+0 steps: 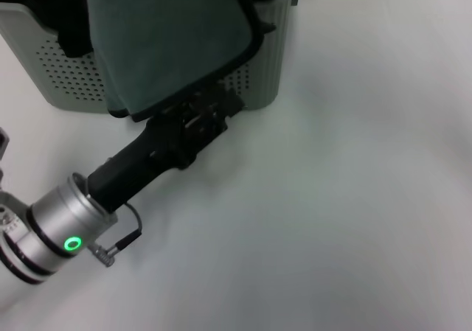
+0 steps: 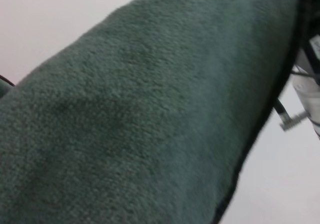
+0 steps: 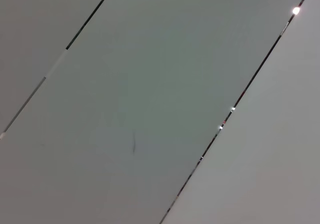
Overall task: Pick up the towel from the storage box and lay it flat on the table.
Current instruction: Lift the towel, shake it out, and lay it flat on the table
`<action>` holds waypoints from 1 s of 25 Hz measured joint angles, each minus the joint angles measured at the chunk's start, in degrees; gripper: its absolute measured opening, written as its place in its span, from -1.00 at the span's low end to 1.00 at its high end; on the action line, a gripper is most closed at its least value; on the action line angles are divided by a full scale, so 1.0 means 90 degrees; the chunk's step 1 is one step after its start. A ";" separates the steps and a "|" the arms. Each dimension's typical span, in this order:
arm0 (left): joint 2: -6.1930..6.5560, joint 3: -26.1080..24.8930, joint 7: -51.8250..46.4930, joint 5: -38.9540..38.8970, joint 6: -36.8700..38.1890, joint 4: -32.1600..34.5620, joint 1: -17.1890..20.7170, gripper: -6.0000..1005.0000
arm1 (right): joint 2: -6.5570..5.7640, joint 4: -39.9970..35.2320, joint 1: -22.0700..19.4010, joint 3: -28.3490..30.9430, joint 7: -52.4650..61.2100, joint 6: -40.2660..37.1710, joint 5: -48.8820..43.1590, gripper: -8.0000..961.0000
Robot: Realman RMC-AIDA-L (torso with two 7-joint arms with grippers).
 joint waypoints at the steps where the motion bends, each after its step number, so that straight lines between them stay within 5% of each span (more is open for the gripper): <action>1: 0.0000 -0.0037 -0.0069 0.0002 -0.0001 -0.0058 -0.0069 0.16 | 0.0000 -0.0001 0.0005 -0.0014 0.0000 -0.0009 0.0002 -0.98; 25: 0.0000 -0.0817 -0.1781 0.0093 0.0087 -0.0532 -0.0488 0.14 | 0.0000 0.0034 0.0240 -0.0524 -0.0043 -0.0778 0.0026 -0.98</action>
